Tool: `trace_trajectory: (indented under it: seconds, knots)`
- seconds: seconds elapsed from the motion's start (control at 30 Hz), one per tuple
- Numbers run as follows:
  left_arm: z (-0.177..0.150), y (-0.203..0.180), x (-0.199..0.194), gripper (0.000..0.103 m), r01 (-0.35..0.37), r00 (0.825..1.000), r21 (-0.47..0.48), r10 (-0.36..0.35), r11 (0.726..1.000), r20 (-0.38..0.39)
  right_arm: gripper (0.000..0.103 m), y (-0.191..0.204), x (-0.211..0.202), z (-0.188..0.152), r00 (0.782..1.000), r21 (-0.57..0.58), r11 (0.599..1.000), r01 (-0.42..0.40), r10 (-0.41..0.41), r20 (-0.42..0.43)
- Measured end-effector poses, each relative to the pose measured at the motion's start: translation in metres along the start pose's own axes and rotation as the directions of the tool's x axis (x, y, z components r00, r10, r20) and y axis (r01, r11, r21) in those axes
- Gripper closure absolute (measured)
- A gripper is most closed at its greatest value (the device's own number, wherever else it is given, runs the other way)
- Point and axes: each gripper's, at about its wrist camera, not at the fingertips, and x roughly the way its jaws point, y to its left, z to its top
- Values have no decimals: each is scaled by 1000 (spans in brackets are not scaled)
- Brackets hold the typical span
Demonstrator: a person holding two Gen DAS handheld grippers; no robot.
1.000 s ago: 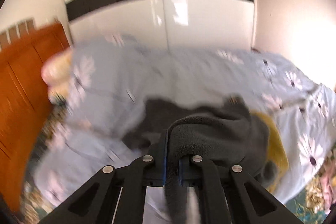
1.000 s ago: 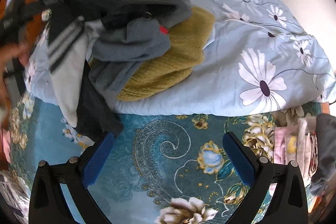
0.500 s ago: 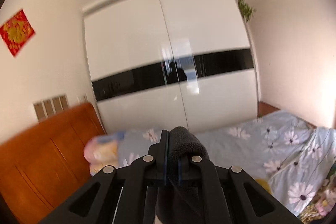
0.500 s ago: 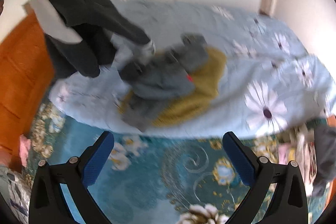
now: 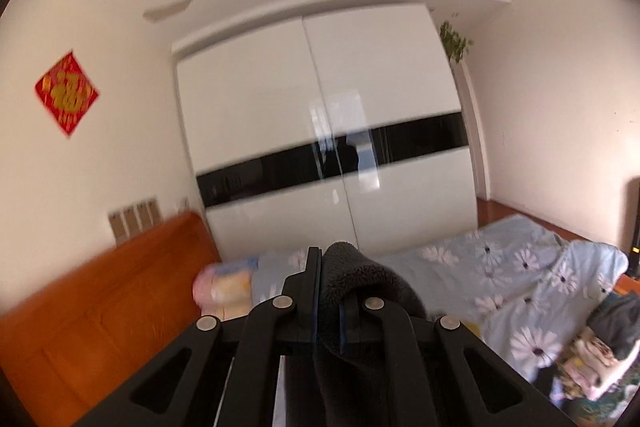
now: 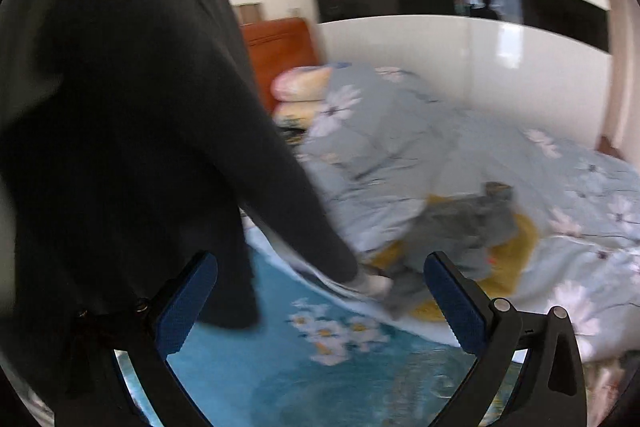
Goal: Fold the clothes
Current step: 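Carry the lifted sweatshirt with the left gripper toward the open blanket area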
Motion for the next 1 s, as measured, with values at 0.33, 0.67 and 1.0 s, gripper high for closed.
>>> trace_trajectory:
  seconds: [0.33,0.67,1.0]
  knots:
    - [-76,3,-66,97,-31,989,-114,14,993,-147,0,3,16,-1,977,-20,981,194,-192,94]
    - [-102,5,-109,97,-51,994,-146,37,988,-99,0,9,-83,35,804,-38,874,485,-428,414]
    - [-146,-17,-179,96,-6,985,-157,-21,988,-170,0,66,-206,-39,718,-168,783,598,-431,546]
